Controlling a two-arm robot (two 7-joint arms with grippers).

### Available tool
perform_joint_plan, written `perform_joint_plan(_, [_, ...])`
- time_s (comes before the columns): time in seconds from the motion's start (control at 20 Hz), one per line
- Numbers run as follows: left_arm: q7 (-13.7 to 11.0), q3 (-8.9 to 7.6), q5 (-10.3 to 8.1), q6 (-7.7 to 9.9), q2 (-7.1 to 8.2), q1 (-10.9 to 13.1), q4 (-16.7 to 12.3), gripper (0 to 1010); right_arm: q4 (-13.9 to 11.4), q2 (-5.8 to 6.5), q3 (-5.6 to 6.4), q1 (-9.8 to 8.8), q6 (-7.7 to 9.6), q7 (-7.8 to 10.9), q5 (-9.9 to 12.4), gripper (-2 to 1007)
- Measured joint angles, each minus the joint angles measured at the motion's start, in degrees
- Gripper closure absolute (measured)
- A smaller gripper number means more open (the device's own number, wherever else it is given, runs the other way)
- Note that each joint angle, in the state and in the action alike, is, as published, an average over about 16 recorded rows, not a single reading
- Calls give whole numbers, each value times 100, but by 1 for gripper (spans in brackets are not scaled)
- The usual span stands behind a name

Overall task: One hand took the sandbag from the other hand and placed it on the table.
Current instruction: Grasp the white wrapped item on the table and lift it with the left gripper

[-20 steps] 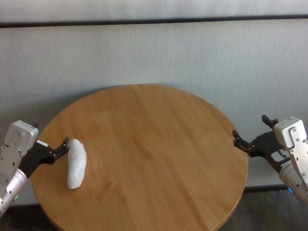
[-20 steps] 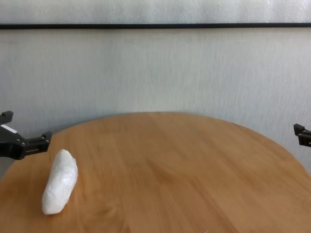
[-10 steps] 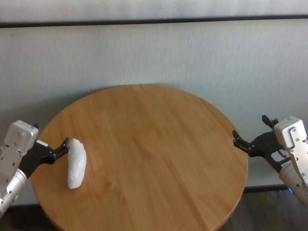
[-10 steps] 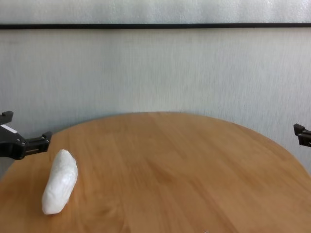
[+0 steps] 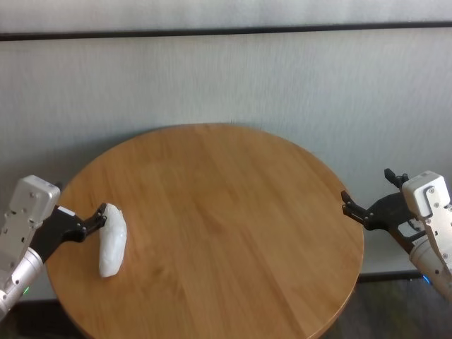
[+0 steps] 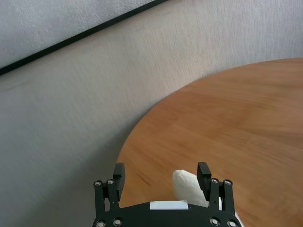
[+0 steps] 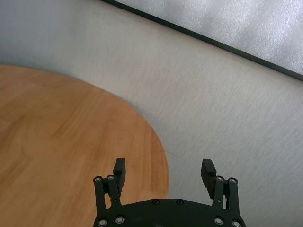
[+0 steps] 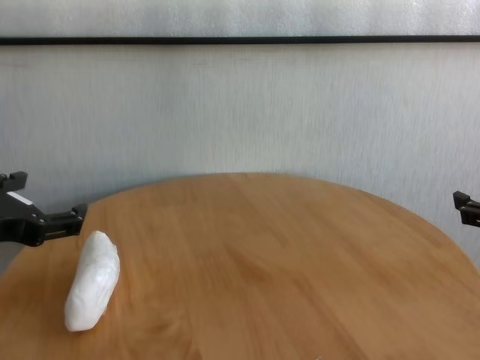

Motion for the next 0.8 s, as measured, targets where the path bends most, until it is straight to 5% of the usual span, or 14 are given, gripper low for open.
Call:
perform_joint_plan(0.2, [-41, -153, -255, 457, -37, 98, -254, 11, 0, 0, 0, 0, 0, 0, 0, 0])
perform_joint_plan(0.55, [-96, -437, -775, 1515, -134, 264, -795, 11, 0, 0, 0, 0, 0, 0, 0, 0])
perform_joint_plan(0.8, [5, -533, -938, 2199, -211, 313, -1099, 11, 0, 0, 0, 0, 0, 0, 0, 0])
